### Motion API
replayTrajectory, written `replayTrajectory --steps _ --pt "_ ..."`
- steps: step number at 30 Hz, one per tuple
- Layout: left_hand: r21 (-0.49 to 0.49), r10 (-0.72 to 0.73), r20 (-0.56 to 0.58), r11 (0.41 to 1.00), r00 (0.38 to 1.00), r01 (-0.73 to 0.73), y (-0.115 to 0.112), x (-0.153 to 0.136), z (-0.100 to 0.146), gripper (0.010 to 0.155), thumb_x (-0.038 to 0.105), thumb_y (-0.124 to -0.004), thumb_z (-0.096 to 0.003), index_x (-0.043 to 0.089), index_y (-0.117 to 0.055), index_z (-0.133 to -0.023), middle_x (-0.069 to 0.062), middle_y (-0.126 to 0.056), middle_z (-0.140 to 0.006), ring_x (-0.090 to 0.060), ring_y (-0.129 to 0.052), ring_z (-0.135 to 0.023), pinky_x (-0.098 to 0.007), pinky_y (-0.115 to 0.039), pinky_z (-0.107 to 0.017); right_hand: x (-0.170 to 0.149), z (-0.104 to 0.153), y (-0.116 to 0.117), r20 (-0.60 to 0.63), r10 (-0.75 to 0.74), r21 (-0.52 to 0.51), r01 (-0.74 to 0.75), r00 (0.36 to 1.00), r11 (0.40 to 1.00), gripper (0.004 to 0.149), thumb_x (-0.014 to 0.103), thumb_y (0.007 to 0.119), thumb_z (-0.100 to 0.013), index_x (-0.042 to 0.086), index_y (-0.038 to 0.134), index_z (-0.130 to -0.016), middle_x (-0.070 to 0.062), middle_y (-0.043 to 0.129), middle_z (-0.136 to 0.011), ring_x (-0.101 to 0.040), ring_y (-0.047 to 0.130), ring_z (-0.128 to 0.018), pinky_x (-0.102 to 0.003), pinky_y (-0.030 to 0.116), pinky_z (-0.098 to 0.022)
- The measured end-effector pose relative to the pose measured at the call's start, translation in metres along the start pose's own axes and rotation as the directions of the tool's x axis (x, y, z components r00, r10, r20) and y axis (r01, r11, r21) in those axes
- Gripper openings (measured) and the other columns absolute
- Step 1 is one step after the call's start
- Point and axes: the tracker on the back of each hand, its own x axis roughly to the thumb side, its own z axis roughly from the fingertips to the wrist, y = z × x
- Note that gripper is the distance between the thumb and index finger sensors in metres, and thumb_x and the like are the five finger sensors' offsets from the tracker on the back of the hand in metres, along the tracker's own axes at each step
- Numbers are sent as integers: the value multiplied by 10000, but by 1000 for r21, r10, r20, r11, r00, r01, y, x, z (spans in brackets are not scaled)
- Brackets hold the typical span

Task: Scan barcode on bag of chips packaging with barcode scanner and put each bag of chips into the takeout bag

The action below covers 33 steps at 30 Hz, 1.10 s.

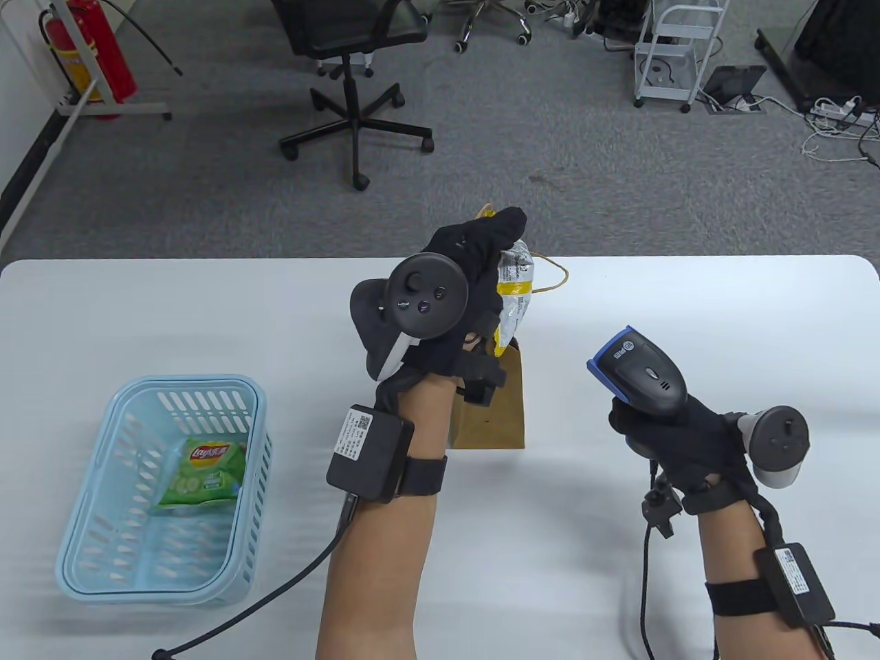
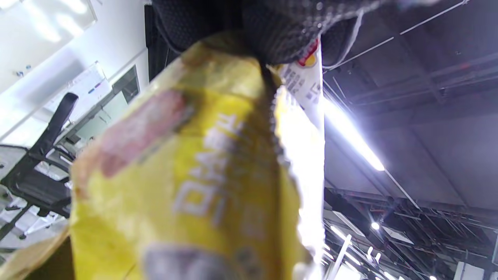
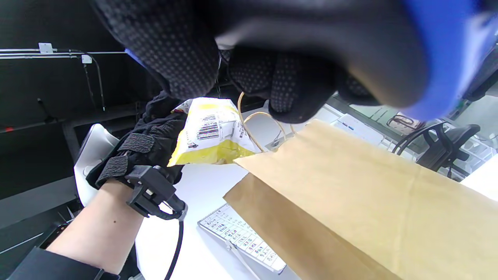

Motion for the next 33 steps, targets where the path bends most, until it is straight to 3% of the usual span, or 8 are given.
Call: replayTrajectory --steps 7,11,16,21,24,27,33 --pt "-115 -64 -92 992 994 53 -24 -19 -13 493 206 -740 -590 445 -687 -1017 206 -801 -984 -136 -792 -967 -434 -645 -817 -1 0 1 -4 13 5 -13 1000 1000 607 382 883 -537 90 697 -1035 -131 922 -777 -298 1047 -560 -519 889 -462" --pt "-168 -54 -125 985 991 33 -24 -23 -14 611 271 -686 -606 407 -458 -1157 128 -543 -1213 -256 -549 -1167 -504 -534 -862 -1 1 1 0 11 6 -11 1000 1000 606 382 882 -538 91 695 -1036 -131 922 -777 -298 1047 -559 -519 889 -462" --pt "-165 -54 -74 985 996 41 6 -11 -4 619 297 -694 -597 357 -470 -1170 45 -458 -1247 -366 -496 -1162 -576 -488 -840 -2 0 2 -1 14 13 -14 1000 1000 606 383 881 -538 89 697 -1035 -132 922 -777 -297 1047 -559 -519 889 -461" --pt "-147 -158 -106 979 982 141 65 -15 17 614 309 -725 -575 287 -548 -1163 -43 -557 -1212 -423 -573 -1111 -619 -533 -787 -2 -1 7 0 29 29 -29 1000 999 608 381 882 -539 86 695 -1036 -135 921 -776 -299 1046 -559 -520 889 -460" --pt "-163 -274 -214 956 937 243 102 -46 36 628 319 -733 -573 257 -548 -1170 -93 -545 -1211 -459 -597 -1084 -638 -546 -762 -1 -1 8 0 38 36 -38 999 999 607 383 880 -539 87 694 -1036 -134 921 -778 -299 1047 -559 -520 889 -460" --pt "-252 -416 -347 904 841 344 123 -91 52 663 346 -734 -571 240 -509 -1187 -122 -504 -1221 -481 -595 -1077 -646 -551 -753 -2 -2 9 -4 40 38 -40 999 998 609 382 880 -540 83 692 -1037 -135 921 -777 -301 1046 -558 -521 888 -460" --pt "-523 -503 -567 832 652 187 132 -210 101 677 343 -743 -565 183 -518 -1184 -188 -487 -1205 -530 -578 -1048 -672 -543 -719 -8 -2 12 -25 62 56 -61 998 997 610 383 880 -539 81 694 -1036 -136 921 -777 -300 1047 -558 -521 888 -459"
